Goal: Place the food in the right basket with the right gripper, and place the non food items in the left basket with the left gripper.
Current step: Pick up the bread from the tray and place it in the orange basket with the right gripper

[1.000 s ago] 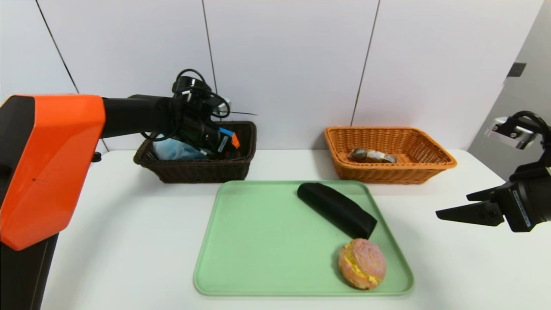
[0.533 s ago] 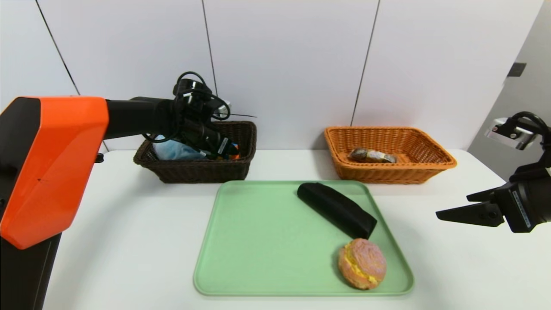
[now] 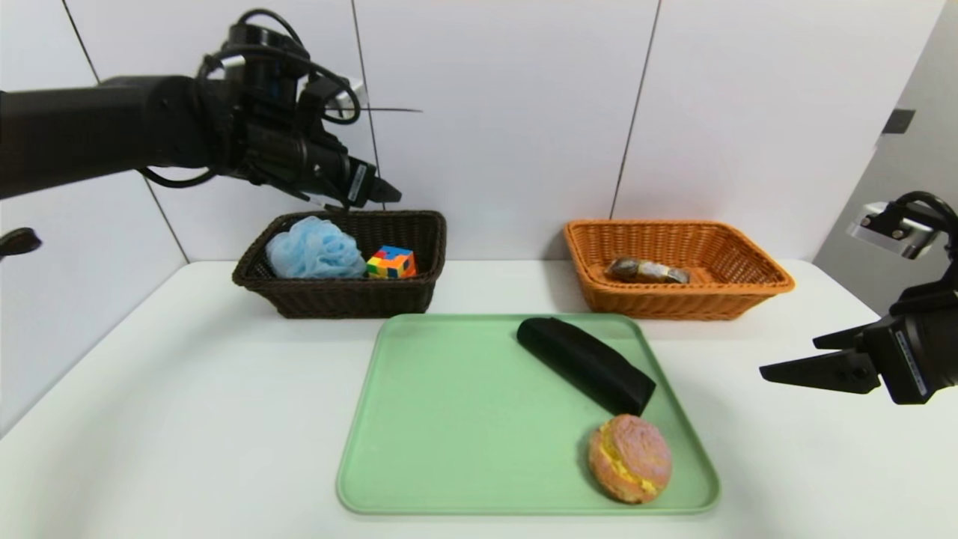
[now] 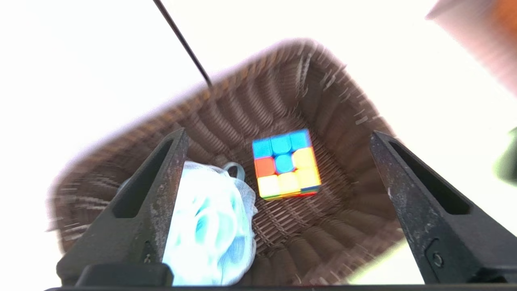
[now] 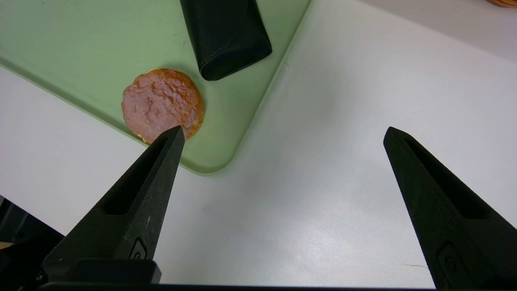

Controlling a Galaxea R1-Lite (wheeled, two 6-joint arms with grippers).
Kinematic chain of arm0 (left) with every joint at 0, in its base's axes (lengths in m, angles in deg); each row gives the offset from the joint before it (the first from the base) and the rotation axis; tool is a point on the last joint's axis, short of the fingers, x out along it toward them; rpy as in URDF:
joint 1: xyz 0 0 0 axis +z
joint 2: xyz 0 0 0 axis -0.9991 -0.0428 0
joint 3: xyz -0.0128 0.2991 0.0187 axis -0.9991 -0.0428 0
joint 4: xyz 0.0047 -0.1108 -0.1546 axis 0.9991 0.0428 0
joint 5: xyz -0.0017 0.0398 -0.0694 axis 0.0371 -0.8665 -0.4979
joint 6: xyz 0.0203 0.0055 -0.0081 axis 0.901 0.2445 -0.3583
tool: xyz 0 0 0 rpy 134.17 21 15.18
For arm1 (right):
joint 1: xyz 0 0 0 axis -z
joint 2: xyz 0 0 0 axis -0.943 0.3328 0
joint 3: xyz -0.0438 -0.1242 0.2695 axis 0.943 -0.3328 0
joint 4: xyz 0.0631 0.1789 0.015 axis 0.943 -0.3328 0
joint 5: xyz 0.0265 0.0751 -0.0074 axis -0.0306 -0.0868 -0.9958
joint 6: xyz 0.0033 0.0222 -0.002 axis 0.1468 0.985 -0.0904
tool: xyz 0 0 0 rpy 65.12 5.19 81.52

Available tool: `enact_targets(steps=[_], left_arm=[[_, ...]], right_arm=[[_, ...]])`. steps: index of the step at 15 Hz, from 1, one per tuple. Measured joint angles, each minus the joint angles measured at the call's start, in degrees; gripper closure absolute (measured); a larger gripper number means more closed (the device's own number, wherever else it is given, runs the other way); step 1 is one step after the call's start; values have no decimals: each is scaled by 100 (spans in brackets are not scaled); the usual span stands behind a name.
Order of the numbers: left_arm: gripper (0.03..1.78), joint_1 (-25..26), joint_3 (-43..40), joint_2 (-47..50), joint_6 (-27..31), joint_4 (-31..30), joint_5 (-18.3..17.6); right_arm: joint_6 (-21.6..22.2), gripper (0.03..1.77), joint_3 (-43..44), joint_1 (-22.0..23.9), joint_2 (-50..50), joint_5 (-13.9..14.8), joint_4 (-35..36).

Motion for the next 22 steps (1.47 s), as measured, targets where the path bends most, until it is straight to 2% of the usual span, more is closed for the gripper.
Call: enact_targets(steps=[2, 4, 7, 9, 13, 22], left_arm=[[19, -213, -30, 514, -118, 345, 17], [17, -535, -51, 863, -494, 711, 185], [15, -1191, -60, 1080, -1130, 1028, 931], [14, -1588, -60, 1133, -1598, 1287, 1174], [14, -2217, -60, 1148, -2537, 1742, 1213], [12, -2605, -68, 1006, -2495, 1847, 1213]], right_arm=[[-5, 10, 2, -2, -15, 2, 0], [-5, 10, 13, -2, -28, 4, -2], [-5, 10, 17, 0, -37, 39, -2], [12, 10, 22, 0, -44, 45, -2], [30, 10, 39, 0, -59, 39, 2], [-2, 10, 96, -2, -100, 28, 0]])
